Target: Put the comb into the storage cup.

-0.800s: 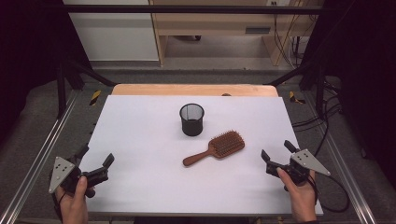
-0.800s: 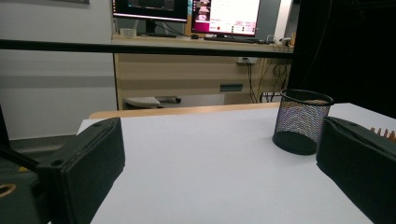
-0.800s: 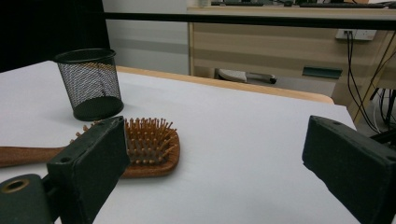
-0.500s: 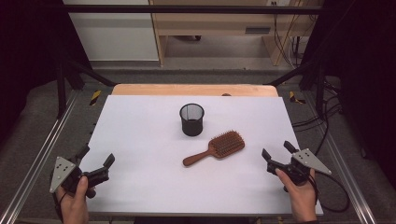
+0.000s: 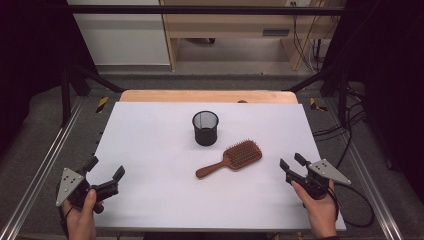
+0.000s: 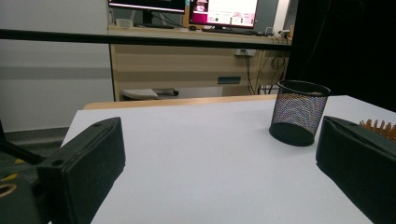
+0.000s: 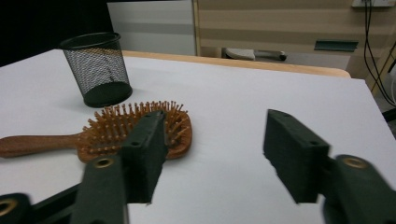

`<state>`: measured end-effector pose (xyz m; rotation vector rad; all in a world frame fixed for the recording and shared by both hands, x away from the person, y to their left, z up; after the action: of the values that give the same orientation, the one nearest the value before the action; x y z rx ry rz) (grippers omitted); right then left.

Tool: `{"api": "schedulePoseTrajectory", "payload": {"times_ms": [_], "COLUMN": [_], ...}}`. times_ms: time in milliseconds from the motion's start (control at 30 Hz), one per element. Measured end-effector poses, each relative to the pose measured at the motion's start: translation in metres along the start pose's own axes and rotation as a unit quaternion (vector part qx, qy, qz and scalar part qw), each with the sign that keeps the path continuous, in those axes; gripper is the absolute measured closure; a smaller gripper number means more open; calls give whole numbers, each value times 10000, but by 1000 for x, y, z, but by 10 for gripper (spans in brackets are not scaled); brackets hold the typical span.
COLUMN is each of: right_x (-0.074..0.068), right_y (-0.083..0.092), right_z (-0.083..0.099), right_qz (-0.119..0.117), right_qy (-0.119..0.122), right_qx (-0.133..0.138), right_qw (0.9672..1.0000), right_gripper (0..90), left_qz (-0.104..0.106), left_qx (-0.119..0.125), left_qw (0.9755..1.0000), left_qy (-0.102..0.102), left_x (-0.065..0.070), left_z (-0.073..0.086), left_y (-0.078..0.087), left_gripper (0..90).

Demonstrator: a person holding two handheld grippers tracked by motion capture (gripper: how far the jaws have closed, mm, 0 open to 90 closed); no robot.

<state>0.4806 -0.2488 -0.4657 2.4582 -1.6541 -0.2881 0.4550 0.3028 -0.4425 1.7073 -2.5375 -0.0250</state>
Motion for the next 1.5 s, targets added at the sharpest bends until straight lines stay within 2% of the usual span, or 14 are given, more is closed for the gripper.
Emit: {"api": "schedulePoseTrajectory", "payload": {"times_ms": [100,133,200,333,433,567,667,767,833,867,1000,1100,1167,1500], "right_x": [-3,-3,-6,-14,-15,-18,-18,-15,-15,-12,-7,-6,-5,6], "right_y": [0,0,-1,-5,-8,-21,-29,-38,-40,-47,-60,-69,-73,-86], "right_z": [0,0,0,-8,-14,-25,-28,-32,-34,-36,-35,-35,-35,-31], "right_qz": [8,8,-2,-81,-27,-169,-287,-321,-335,-354,-308,-463,-466,-181], "right_qy": [91,91,161,338,417,453,411,437,434,451,557,483,504,434], "right_qx": [-39,-39,-95,-123,-77,-203,-402,-548,-549,-622,-855,-924,-981,-1148], "right_qw": [10000,10000,9998,9993,9991,9986,9979,9970,9970,9964,9943,9935,9928,9923], "right_gripper": [562,562,656,773,815,884,899,900,900,899,900,900,900,900], "left_qz": [4,4,-2,-43,-81,-102,-82,-63,-60,-50,-28,-12,2,26], "left_qx": [-17,-17,-39,2,5,14,29,21,20,17,4,-10,-25,-12], "left_qw": [10000,10000,10000,10000,9999,9998,9998,9999,9999,9999,10000,10000,10000,10000], "left_qy": [-6,-6,-18,29,63,164,150,127,125,116,82,80,65,37], "left_x": [1,1,1,-2,-5,-6,-5,-4,-4,-3,-2,-1,0,2], "left_z": [1,1,1,-1,0,1,0,0,0,0,0,1,1,0], "left_y": [0,0,0,2,3,5,5,4,4,4,4,3,3,3], "left_gripper": [16,16,16,17,18,19,19,19,19,19,19,19,19,18]}}
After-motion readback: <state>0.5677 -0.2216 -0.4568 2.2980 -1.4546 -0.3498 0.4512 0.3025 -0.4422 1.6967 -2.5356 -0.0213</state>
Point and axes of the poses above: each handheld gripper's, and its own axes: y roughly backward along the jaws, z roughly out of its underside, x roughly to its right, the point moved 7 cm from there along -y, roughly forward along the jaws, and after that the axes turned 1 degree about x, right-handed, at the moved point
